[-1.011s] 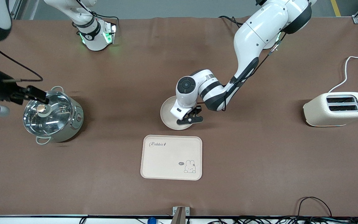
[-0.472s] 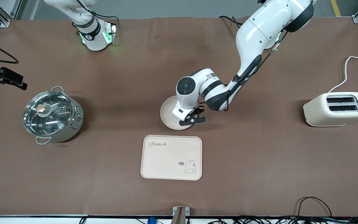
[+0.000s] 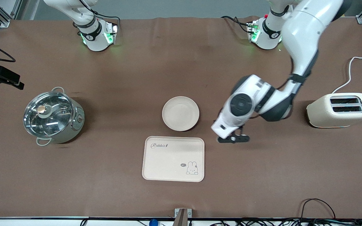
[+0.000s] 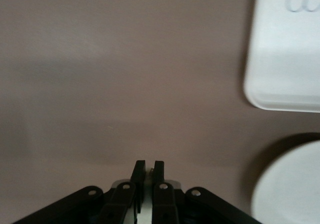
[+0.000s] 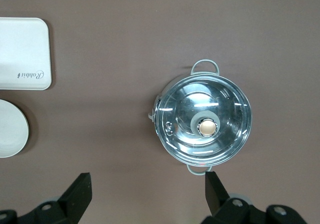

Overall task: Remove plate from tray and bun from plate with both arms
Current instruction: 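Carry the bun with the left gripper toward the toaster and lower it, then open the left gripper to release the bun beside the toaster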

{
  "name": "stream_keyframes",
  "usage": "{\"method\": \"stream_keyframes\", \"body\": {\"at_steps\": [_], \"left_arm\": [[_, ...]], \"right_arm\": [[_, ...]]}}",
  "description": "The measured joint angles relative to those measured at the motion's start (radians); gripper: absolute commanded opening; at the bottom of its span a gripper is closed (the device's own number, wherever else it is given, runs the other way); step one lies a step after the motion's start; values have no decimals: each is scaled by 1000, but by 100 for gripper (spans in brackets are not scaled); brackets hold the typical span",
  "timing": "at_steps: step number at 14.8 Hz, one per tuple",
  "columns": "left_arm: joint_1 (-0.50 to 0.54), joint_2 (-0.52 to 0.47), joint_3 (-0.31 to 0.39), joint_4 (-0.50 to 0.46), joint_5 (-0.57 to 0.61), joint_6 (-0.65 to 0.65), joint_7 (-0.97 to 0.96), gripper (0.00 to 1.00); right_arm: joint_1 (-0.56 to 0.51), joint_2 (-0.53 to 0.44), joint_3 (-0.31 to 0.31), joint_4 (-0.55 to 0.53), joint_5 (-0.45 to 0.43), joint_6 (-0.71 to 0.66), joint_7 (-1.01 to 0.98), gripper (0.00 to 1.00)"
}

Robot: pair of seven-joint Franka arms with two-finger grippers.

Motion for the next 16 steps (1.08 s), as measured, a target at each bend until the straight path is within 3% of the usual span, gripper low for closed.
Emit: {"method": "stream_keyframes", "body": {"at_steps": [3,6,9,12,13,16], "left_arm": [[222,0,-56,-70,0,69,238,1],[377,8,-64,-161,2,216,424,5],[440,44,-64,-223,26,327,492,46],[437,75,-65,-229,30,359,497,81],[434,76,-65,-229,30,362,497,100],[433,76,-68,-227,33,364,497,100]], "right_arm": [[9,-28,-28,-15,0,-2,-14,100],[12,-52,-40,-39,0,-2,-24,100],[25,-60,-52,-67,0,6,-25,100],[32,-72,-58,-91,0,14,-25,100],[32,-74,-58,-95,0,14,-25,100],[33,-79,-58,-101,0,15,-25,100]]}}
